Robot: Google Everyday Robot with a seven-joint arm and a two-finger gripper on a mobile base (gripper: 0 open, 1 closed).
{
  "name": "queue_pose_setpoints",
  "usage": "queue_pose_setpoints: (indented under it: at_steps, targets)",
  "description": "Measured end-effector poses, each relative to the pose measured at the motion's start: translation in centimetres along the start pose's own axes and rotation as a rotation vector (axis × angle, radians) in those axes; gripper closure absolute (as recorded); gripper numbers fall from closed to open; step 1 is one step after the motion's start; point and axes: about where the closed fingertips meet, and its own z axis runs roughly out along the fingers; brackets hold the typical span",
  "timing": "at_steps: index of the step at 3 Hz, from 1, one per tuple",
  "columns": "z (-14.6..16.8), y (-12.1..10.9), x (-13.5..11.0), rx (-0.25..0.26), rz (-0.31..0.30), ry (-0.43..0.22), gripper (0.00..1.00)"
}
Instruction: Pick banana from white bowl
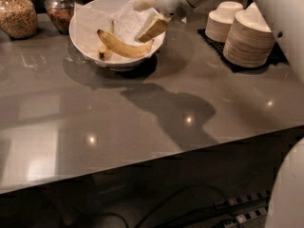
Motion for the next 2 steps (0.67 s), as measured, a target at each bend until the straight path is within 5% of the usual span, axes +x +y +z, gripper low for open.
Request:
queue_pose_setpoints:
  at_steps: [2]
  targets:
    - [3.9,-0.4,2.8,-0.068,-0.054,0.078,0.37]
